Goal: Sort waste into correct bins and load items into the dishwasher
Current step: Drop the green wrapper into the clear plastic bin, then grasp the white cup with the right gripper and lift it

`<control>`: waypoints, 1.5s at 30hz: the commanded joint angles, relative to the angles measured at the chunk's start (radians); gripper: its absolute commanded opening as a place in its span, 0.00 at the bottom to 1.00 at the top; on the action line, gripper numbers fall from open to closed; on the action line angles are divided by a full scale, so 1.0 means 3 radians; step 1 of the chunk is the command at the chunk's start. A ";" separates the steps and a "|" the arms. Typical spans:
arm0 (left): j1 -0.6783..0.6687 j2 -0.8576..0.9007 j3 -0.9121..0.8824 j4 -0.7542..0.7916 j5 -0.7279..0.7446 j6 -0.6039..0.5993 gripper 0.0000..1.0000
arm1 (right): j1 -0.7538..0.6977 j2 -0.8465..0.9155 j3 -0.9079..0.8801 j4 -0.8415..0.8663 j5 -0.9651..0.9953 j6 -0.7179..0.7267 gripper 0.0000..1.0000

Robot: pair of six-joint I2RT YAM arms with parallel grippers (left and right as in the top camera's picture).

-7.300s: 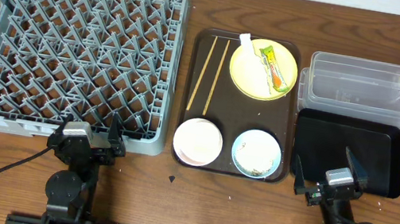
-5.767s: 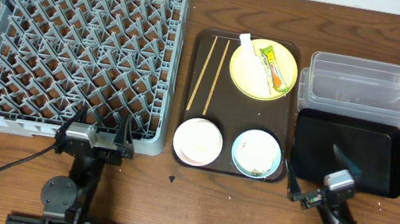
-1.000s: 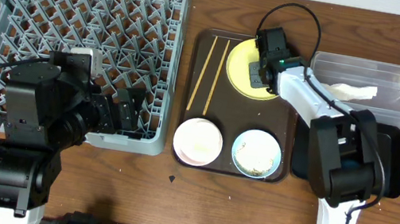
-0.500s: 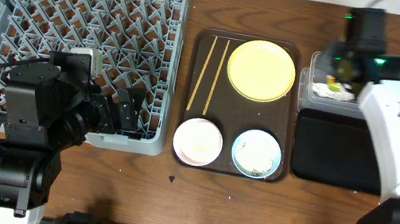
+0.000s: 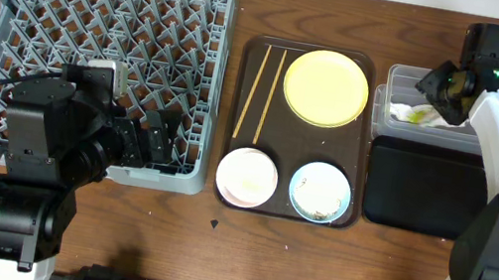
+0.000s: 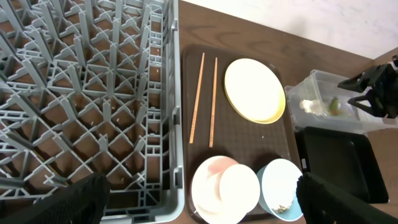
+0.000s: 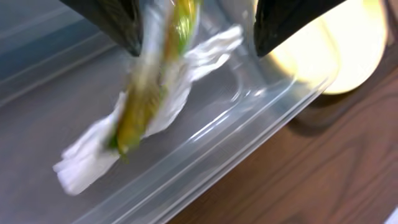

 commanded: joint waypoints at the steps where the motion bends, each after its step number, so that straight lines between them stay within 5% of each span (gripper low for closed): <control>1: 0.0008 -0.0005 0.0055 -0.0006 0.0055 -0.0031 0.97 | 0.0056 -0.0346 0.0003 -0.0047 -0.0281 -0.0188 0.57; 10: 0.0008 -0.0005 0.0055 -0.0008 0.0055 -0.0031 0.97 | 0.1024 -0.0922 0.0001 -0.0451 -0.0814 -0.1497 0.54; 23: 0.0008 -0.0005 0.0055 -0.0008 0.0055 -0.0031 0.97 | 0.2398 -0.0172 -0.0005 -0.1138 -0.0604 -0.1656 0.50; 35: 0.0009 -0.0006 0.0055 -0.0168 0.0132 -0.0043 0.97 | 0.2530 0.0273 -0.0005 -0.1146 -0.0554 -0.1492 0.17; 38: 0.0009 -0.0006 0.0055 -0.0168 0.0131 -0.0042 0.97 | 0.2472 0.0165 -0.0005 -0.1169 -0.0444 -0.1493 0.01; 45: 0.0009 -0.0003 0.0055 -0.0039 0.0131 -0.0130 0.97 | 0.2229 -0.0248 -0.0004 -0.1180 -0.0486 -0.1493 0.01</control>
